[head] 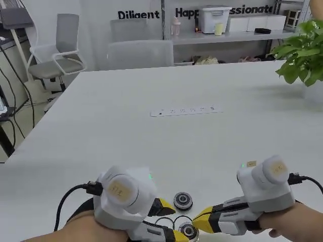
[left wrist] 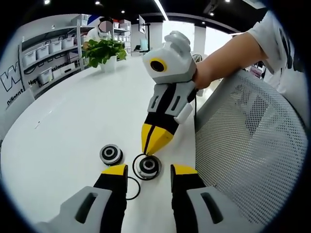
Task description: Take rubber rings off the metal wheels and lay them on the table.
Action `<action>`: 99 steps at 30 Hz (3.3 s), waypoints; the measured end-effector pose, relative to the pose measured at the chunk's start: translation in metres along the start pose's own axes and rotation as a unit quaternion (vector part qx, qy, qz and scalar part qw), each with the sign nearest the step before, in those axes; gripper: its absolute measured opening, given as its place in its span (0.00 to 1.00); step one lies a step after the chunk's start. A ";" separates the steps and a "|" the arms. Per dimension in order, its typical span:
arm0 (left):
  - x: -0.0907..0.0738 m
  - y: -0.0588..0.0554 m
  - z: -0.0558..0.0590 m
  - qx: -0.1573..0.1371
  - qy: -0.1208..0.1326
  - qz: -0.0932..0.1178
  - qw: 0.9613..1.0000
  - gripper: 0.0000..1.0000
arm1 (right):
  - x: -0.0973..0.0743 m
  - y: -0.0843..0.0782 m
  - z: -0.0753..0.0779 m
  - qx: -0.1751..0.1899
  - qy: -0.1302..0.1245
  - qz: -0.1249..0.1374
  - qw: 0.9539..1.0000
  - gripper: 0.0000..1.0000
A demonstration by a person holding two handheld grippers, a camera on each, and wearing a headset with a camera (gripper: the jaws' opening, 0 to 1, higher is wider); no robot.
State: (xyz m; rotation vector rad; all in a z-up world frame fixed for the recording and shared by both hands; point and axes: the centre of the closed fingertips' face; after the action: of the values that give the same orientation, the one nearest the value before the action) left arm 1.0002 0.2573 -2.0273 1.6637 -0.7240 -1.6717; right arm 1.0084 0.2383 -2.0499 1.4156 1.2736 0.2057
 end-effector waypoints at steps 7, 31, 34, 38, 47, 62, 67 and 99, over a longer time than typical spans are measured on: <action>-0.016 0.004 0.000 -0.011 0.007 0.018 1.000 0.39 | -0.002 0.001 0.000 0.005 0.000 0.003 1.000 0.00; -0.068 0.010 0.005 -0.031 0.043 0.064 0.997 0.56 | -0.003 0.011 -0.010 0.001 0.010 0.007 1.000 0.00; -0.073 0.007 0.005 -0.030 0.049 0.065 0.996 0.57 | -0.002 0.014 -0.011 0.001 0.009 0.009 1.000 0.00; -0.080 0.000 0.003 -0.034 0.058 0.066 0.996 0.58 | -0.001 0.020 -0.013 -0.002 0.011 0.010 1.000 0.00; -0.098 -0.008 -0.006 -0.039 0.082 0.071 0.993 0.58 | 0.015 0.037 -0.021 -0.010 0.020 0.014 1.000 0.00; -0.109 -0.018 -0.014 -0.053 0.099 0.076 0.991 0.58 | 0.040 0.032 -0.010 -0.011 -0.012 -0.010 1.000 0.00; -0.109 -0.018 -0.014 -0.054 0.099 0.078 0.990 0.58 | 0.045 0.027 -0.010 -0.003 -0.013 -0.014 1.000 0.00; -0.112 -0.023 -0.013 -0.060 0.104 0.072 0.990 0.58 | 0.064 0.020 -0.009 0.003 -0.042 -0.019 0.999 0.00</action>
State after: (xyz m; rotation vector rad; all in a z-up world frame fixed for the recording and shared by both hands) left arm 1.0085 0.3595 -1.9753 1.6317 -0.6137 -1.3889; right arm 1.0383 0.2977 -2.0644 1.3906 1.2309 0.1156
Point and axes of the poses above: the centre of the closed fingertips' face, and the gripper's own axes: x roughly forward along the fingers, z roughly to its right, y roughly out of its top, and after that the axes turned 3 degrees about -y, right-handed
